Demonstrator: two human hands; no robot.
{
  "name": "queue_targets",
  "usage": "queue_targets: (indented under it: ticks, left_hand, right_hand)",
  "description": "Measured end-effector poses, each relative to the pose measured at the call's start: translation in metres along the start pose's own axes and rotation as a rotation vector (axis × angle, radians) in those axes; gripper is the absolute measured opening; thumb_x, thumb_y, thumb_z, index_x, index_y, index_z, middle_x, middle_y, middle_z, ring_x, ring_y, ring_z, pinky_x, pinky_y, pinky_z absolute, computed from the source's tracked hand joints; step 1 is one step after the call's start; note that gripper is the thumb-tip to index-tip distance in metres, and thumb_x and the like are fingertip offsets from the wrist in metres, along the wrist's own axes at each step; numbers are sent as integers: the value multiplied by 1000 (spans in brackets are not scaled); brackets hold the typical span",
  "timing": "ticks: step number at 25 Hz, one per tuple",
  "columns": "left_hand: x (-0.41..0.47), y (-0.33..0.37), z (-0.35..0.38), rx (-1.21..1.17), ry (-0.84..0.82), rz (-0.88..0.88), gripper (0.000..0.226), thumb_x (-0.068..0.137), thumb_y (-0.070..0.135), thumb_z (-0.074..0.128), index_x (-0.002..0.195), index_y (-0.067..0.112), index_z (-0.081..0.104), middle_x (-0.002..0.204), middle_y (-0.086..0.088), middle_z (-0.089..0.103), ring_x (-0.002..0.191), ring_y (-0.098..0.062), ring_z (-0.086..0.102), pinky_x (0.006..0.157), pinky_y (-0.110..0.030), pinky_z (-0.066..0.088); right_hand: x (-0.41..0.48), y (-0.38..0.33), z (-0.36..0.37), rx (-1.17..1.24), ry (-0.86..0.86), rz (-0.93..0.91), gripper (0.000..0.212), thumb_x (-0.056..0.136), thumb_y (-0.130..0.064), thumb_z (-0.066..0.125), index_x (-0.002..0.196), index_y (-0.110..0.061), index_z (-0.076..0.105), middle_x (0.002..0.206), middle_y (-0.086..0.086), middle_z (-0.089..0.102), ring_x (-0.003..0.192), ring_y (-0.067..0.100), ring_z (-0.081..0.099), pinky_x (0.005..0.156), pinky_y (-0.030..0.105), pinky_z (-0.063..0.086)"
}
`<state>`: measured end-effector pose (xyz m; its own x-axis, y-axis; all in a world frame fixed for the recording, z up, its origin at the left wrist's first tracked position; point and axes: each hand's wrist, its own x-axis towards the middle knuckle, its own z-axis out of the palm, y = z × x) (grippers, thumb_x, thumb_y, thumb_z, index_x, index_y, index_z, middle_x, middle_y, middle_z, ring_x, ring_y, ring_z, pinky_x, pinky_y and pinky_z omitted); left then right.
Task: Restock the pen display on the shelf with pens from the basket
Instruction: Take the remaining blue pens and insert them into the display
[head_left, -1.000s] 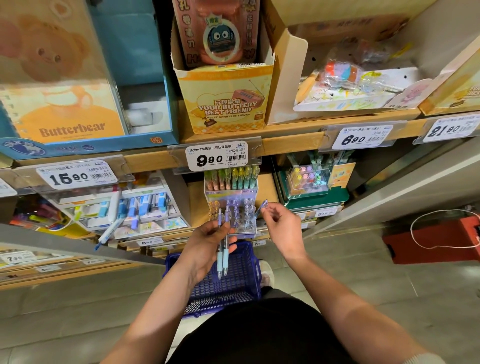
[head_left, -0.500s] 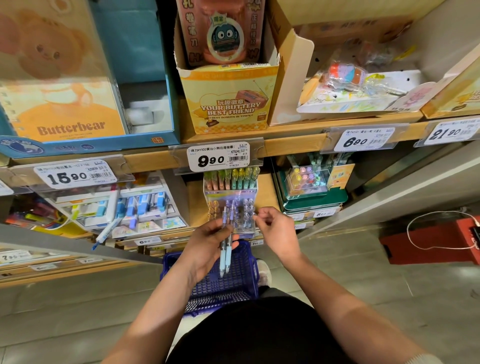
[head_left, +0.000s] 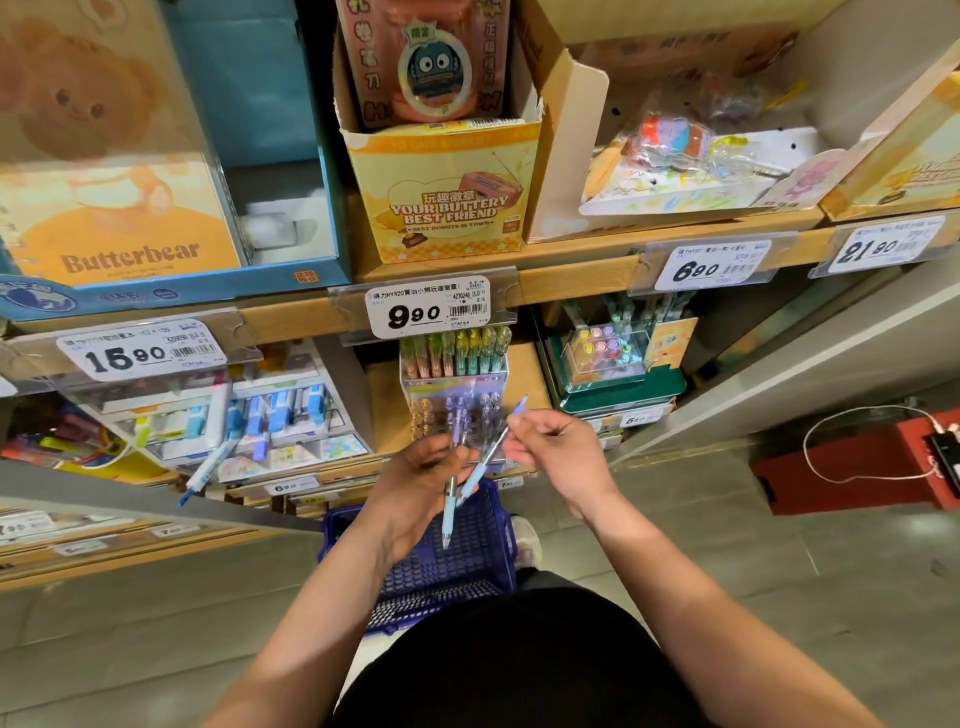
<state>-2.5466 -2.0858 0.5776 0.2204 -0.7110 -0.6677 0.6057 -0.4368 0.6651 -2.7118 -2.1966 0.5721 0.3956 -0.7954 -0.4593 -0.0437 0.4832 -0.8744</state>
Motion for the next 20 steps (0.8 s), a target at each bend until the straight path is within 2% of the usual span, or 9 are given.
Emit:
queue_targets:
  ticks: [2,5,8,11,13,16,20]
  left_hand:
    - [-2,0,-7,-21,10,-13,22,97,15,63,118,11,60,111,-10,77,106,-29,73,77,-35,62]
    - [-3,-3,-14,-57,62,-48,24,97,21,64,119,15,61,102,-10,79,87,-25,77,70,-32,61]
    - [-4,-6,-16,-90,75,-75,24,96,18,66,120,12,65,92,-11,77,73,-21,73,65,-31,60]
    - [-4,-3,-19,-127,58,-68,23,95,13,66,119,11,65,93,-14,76,74,-23,73,67,-33,61]
    - [-5,-1,-20,-133,56,-64,21,97,11,64,118,12,65,95,-15,77,75,-24,73,68,-34,61]
    - [-5,-1,-20,-129,59,-56,22,97,10,64,118,12,66,99,-15,77,79,-25,74,69,-34,61]
    - [-9,-3,-19,-119,47,-47,23,96,9,65,119,10,66,102,-15,77,83,-25,75,70,-32,62]
  right_hand:
    - [4,1,-13,-23,148,-54,19,93,-8,69,109,2,69,82,8,77,76,15,75,71,20,60]
    - [4,9,-20,-314,274,-199,5,96,-11,67,100,-12,70,84,-1,75,79,10,75,72,16,57]
    - [1,19,-17,-611,283,-362,4,96,-19,67,96,-23,68,83,-9,73,79,0,68,72,10,51]
    - [4,28,-9,-718,246,-490,14,95,-15,70,109,-15,71,87,-9,70,81,-5,65,76,2,46]
    - [8,33,-5,-792,226,-540,18,94,-14,71,112,-9,71,92,-4,72,84,-1,66,80,6,49]
    - [12,40,-1,-874,188,-578,22,94,-13,71,114,-5,72,96,3,74,86,9,68,83,19,54]
    - [16,47,5,-929,144,-547,26,92,-14,73,116,-4,72,99,5,74,89,16,70,86,27,57]
